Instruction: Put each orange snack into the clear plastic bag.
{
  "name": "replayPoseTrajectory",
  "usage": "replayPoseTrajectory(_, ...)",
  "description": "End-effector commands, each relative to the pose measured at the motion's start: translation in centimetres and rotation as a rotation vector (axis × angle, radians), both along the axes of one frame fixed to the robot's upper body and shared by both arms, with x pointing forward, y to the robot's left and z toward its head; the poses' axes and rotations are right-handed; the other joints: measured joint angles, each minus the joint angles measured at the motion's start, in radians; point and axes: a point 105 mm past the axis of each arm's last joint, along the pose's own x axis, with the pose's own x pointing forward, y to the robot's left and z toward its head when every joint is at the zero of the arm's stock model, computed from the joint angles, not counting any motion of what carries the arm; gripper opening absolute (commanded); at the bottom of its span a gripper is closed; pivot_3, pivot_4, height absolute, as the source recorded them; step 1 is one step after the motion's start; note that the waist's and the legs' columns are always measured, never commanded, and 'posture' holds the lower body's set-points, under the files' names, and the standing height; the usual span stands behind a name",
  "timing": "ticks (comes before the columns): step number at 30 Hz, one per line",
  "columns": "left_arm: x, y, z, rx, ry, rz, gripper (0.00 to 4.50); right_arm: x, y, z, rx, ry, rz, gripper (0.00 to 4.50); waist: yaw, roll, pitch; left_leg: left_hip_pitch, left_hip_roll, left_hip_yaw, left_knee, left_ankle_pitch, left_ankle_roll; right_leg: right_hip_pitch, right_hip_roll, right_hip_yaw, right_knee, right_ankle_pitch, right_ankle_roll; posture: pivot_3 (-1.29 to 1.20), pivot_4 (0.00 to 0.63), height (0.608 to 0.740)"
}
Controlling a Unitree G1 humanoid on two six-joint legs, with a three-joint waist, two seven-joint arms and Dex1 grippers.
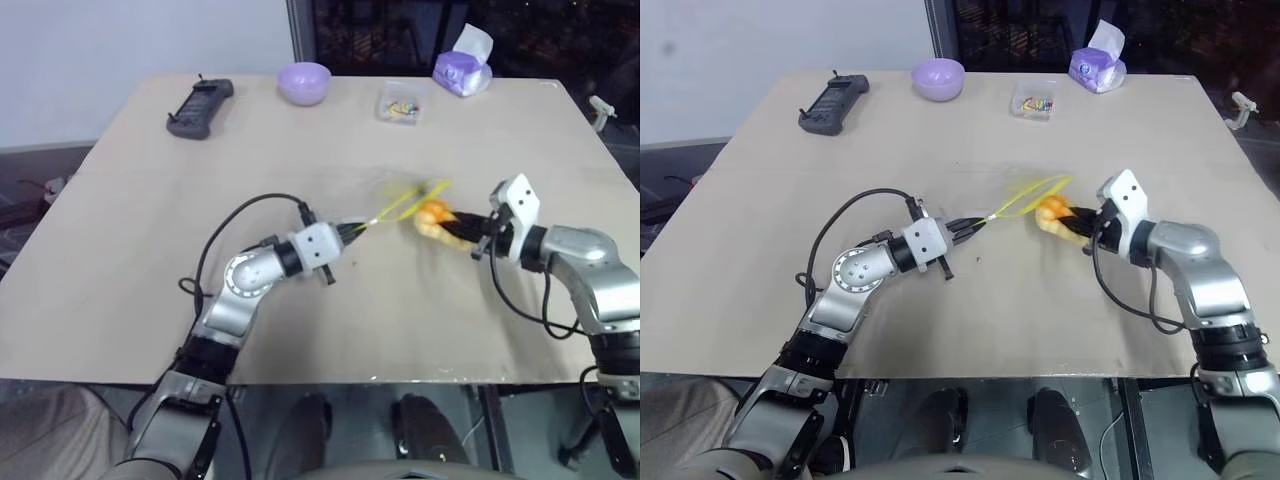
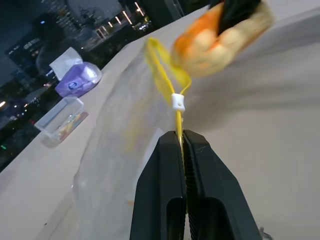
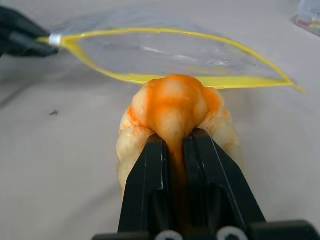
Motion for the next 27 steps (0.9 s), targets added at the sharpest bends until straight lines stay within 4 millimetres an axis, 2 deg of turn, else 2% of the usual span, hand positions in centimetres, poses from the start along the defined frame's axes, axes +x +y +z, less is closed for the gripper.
replayPoseTrajectory(1,-0.1,-0.3,0.6,-0.003,-0.034,-0.019,0.0,0.3,0.7,1.5,0.001,-0.059,0.037,0.04,0.0,0.0,0.0,0.0,0.0,0.0,0.0,0.0,0.0,0.0,0.0,0.0,0.0,0.0,0.0,0.0,0.15,0.736)
replayPoseTrajectory(4,-0.3,-0.3,0.5,-0.001,-0.033,-0.022,0.0,0.5,0.9,1.7,0.005,-0.065,0.05,0.04,0.0,0.0,0.0,0.0,0.0,0.0,0.0,0.0,0.0,0.0,0.0,0.0,-0.001,0.0,0.0,0.0,0.15,0.736)
replayPoseTrajectory(7,-0.2,-0.1,0.5,0.007,-0.041,-0.013,0.0,0.5,0.0,1.8,-0.024,-0.064,0.042,0.04,0.002,0.0,0.0,0.0,0.0,0.0,0.0,0.0,0.0,0.0,0.0,0.0,-0.001,0.0,0.0,0.0,0.15,0.736)
replayPoseTrajectory(10,-0.1,0.1,0.5,0.012,-0.046,-0.003,0.0,-0.3,-1.0,2.0,-0.04,-0.042,0.058,0.04,0.003,0.0,0.0,-0.001,0.0,0.0,0.0,0.0,0.0,0.0,0.0,0.0,-0.001,0.0,0.0,0.0,0.15,0.736)
replayPoseTrajectory(14,0.0,0.2,0.4,0.022,-0.049,0.0,0.0,-1.6,-1.0,2.7,-0.029,-0.009,0.114,0.04,0.003,0.001,0.001,-0.001,0.0,0.0,-0.001,0.0,0.0,0.0,0.0,0.0,-0.002,0.0,0.0,0.0,0.15,0.736)
replayPoseTrajectory(17,0.0,0.1,0.4,0.024,-0.047,-0.004,0.0,-1.6,-1.2,3.2,-0.017,-0.01,0.109,0.04,-0.003,0.001,0.001,-0.001,0.0,0.0,-0.001,0.0,0.0,0.0,0.0,0.0,-0.002,0.0,0.0,0.0,0.15,0.736)
replayPoseTrajectory(23,-0.1,-0.1,0.4,0.021,-0.043,-0.015,0.0,-1.1,-0.3,3.8,0.022,-0.024,0.103,0.04,-0.002,0.001,0.001,-0.001,0.0,0.0,-0.001,0.0,0.0,0.0,0.0,0.0,-0.003,0.0,0.0,0.0,0.15,0.736)
replayPoseTrajectory(27,-0.2,-0.5,0.6,0.01,-0.042,-0.027,0.0,-0.6,0.4,3.5,0.03,-0.021,0.102,0.04,-0.001,0.001,0.001,-0.001,0.0,0.0,-0.001,0.0,0.0,0.0,0.0,0.0,-0.002,0.0,0.0,0.0,0.15,0.736)
